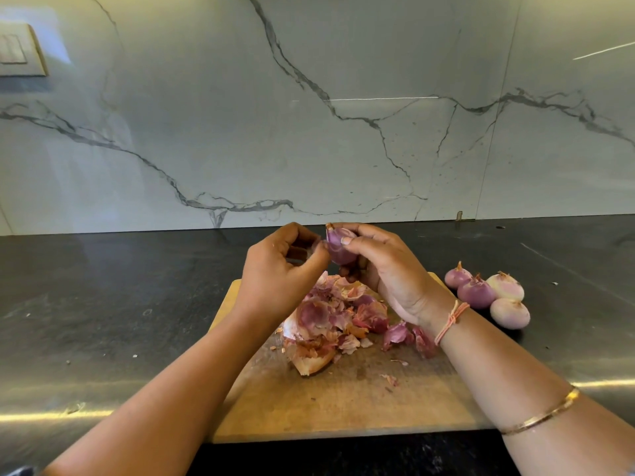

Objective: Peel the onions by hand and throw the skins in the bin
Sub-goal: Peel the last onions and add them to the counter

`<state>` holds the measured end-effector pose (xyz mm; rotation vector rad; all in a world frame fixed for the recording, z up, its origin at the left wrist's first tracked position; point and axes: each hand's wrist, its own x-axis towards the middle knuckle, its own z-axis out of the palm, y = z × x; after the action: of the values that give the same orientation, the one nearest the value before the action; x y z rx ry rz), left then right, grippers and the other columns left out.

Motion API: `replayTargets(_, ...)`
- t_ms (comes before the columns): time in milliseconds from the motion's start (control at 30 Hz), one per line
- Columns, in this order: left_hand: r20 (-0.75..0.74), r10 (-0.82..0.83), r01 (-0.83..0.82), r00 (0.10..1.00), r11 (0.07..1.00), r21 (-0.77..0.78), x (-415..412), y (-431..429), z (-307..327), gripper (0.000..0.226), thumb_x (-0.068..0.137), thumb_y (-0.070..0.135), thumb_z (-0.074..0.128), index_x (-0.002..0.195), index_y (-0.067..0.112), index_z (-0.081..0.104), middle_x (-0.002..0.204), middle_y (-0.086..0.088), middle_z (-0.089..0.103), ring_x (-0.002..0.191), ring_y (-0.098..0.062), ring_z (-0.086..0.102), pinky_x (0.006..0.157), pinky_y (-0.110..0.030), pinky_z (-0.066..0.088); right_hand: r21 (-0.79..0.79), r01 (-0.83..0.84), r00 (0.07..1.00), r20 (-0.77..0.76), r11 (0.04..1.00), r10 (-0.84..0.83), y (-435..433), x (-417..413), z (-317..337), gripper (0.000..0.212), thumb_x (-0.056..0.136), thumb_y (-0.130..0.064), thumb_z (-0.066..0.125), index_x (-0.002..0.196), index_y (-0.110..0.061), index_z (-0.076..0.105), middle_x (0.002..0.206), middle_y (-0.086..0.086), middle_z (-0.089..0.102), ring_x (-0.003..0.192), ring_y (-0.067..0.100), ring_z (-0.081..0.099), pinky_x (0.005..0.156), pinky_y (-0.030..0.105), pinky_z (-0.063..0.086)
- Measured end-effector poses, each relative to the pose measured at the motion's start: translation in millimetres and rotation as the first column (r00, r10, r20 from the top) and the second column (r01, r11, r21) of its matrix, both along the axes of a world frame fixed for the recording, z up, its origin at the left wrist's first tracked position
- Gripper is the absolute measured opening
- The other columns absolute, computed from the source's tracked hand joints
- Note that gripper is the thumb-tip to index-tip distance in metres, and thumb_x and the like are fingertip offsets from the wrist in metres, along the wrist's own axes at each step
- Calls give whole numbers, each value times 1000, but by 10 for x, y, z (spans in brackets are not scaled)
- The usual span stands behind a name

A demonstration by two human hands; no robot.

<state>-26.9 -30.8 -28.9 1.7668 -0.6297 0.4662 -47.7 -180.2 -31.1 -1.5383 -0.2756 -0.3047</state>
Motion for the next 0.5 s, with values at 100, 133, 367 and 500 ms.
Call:
replayTargets(100,22,-37,37,999,999,19,-16,-13,7,13,84,17,66,82,30,62,76,16,68,68,-1,64,63,-19,54,-32,14,999,34,999,-13,-3,-2,-6,29,78,-27,58,104,-20,71,106,9,72,99,23,67,86,33,52)
replayTargets(133,17,-41,41,999,999,17,-19,-19,5,15,84,16,66,82,31,62,77,18,68,69,-1,65,64,-19,54,-45,23,999,46,999,-21,1,-9,-3,30,79,-25,58,106,-19,70,109,9,71,104,23,66,91,33,51)
replayTargets(367,-86,-6,3,996,999,-34,29,-41,-11,3,81,15,67,83,16,65,70,1,69,62,-13,63,58,-23,50,-86,-6,997,75,996,13,26,-75,11,23,93,-2,54,108,-13,67,107,14,70,91,15,67,88,30,53)
replayTargets(500,-82,36,-36,996,999,2,59,-52,-27,5,78,14,67,80,11,64,67,-3,66,53,-8,50,50,-20,40,-130,10,996,88,991,2,35,-81,8,25,93,2,52,113,-5,64,104,11,68,84,8,65,80,20,52)
